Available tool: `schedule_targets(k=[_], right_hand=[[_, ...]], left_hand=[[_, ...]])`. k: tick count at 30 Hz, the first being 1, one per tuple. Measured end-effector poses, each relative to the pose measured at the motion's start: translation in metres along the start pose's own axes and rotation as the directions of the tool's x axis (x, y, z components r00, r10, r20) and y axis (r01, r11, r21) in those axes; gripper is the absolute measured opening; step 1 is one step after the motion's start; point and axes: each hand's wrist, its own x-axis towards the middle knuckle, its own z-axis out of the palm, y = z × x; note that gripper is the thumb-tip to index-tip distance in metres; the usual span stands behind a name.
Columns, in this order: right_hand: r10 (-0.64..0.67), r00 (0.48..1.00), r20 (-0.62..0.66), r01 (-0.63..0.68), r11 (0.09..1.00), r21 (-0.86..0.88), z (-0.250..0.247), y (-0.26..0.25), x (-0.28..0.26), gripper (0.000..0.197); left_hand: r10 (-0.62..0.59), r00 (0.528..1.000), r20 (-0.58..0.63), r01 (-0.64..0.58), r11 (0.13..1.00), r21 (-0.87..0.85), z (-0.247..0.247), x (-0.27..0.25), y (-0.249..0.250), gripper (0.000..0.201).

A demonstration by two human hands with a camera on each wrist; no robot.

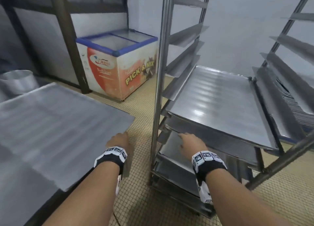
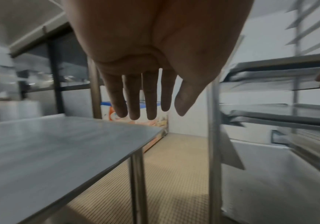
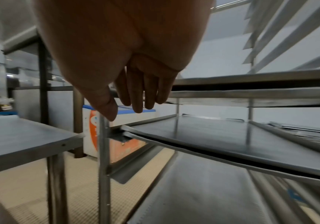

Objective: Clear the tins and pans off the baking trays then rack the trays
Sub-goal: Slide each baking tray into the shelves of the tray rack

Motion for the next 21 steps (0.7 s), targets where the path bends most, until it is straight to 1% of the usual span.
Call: schedule_targets(k=[2,5,8,10,12,16,18,21], right_hand=[[-0.045,0.999,0.022,0.045,0.999,-0.015,0.007,-0.029,0.022,0.045],[-0.127,0.991,0.032,0.128,0.992,-0.018,0.019,-0.071,0.057,0.038],[-0.176,0.982,0.064,0.176,0.984,-0.001,0.031,-0.107,0.091,0.036],[-0.201,0.976,0.090,0.202,0.979,-0.007,0.038,-0.128,0.111,0.034],[-0.236,0.966,0.106,0.238,0.971,-0.007,0.049,-0.145,0.129,0.033],[-0.264,0.950,0.169,0.273,0.962,-0.032,0.064,-0.174,0.153,0.032],[-0.293,0.941,0.170,0.302,0.953,-0.030,0.069,-0.183,0.161,0.032],[-0.322,0.935,0.150,0.322,0.946,0.025,0.077,-0.192,0.175,0.036]], left_hand=[[-0.126,0.992,0.020,0.127,0.989,-0.070,0.003,0.008,-0.035,0.039],[-0.278,0.959,0.050,0.282,0.946,-0.162,0.011,0.019,-0.086,0.047],[-0.425,0.904,0.032,0.423,0.884,-0.201,0.024,0.023,-0.129,0.047],[-0.497,0.866,0.052,0.496,0.845,-0.201,0.035,0.019,-0.148,0.057],[-0.528,0.845,0.082,0.532,0.817,-0.220,0.047,0.013,-0.162,0.067],[-0.526,0.841,0.123,0.539,0.803,-0.253,0.062,0.003,-0.173,0.087],[-0.535,0.832,0.146,0.554,0.792,-0.256,0.061,0.000,-0.173,0.094],[-0.550,0.818,0.167,0.575,0.777,-0.256,0.060,-0.012,-0.174,0.100]])
